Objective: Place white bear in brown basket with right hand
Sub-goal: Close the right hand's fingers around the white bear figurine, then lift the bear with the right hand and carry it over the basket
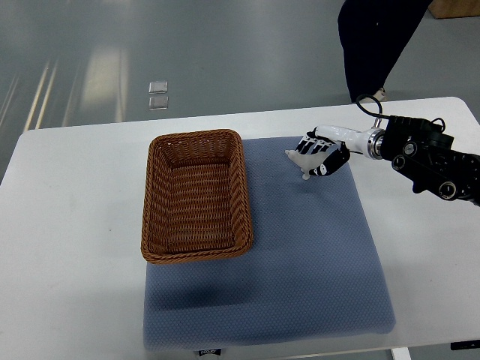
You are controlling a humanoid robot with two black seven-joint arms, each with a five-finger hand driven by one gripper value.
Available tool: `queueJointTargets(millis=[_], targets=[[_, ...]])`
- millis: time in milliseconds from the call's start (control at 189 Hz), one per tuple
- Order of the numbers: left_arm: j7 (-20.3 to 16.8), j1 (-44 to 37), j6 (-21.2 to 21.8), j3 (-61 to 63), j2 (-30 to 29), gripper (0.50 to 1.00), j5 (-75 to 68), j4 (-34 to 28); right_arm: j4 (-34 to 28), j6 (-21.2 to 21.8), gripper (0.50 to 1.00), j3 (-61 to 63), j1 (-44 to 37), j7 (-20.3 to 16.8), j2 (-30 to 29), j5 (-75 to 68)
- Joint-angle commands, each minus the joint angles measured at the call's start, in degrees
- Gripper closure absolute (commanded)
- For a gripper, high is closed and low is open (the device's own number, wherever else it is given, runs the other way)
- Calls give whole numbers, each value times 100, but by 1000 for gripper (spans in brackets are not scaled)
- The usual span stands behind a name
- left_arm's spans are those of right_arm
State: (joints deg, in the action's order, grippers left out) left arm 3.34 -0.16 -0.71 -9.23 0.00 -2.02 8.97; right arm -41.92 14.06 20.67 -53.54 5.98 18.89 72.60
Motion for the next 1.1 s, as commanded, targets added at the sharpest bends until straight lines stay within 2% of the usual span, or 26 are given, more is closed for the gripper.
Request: queueJointTargets(millis=[0, 63, 243, 333, 466, 545, 804, 947, 1095], targets=[[0, -1, 0, 0, 0, 500, 0, 0, -1, 0, 957, -28, -7, 0, 0, 0], [0, 8, 0, 0, 0, 500, 0, 0, -1, 0, 1000, -55, -16, 9, 0, 0], [0, -1, 0, 0, 0, 500, 0, 0, -27, 9, 1000, -20, -104, 70, 27, -44], [0, -1, 0, 0, 0, 500, 0, 0, -89, 9, 1000, -11, -332, 273, 9, -88], [0, -1, 0, 0, 0, 500, 0, 0, -317, 26, 1000, -20, -666, 773, 9, -97], [0, -1, 0, 0, 0, 500, 0, 0, -396, 35, 1000, -37, -815, 905, -17, -79], [0, -1, 0, 0, 0, 500, 0, 0, -387, -62, 1000, -81, -1422, 923, -1169, 0], [0, -1, 0, 0, 0, 500, 0, 0, -282, -413, 1000, -625, -1483, 923, -1713, 299], [0, -1, 0, 0, 0, 500, 0, 0, -176, -870, 1000, -1206, -1396, 905, -1889, 387]])
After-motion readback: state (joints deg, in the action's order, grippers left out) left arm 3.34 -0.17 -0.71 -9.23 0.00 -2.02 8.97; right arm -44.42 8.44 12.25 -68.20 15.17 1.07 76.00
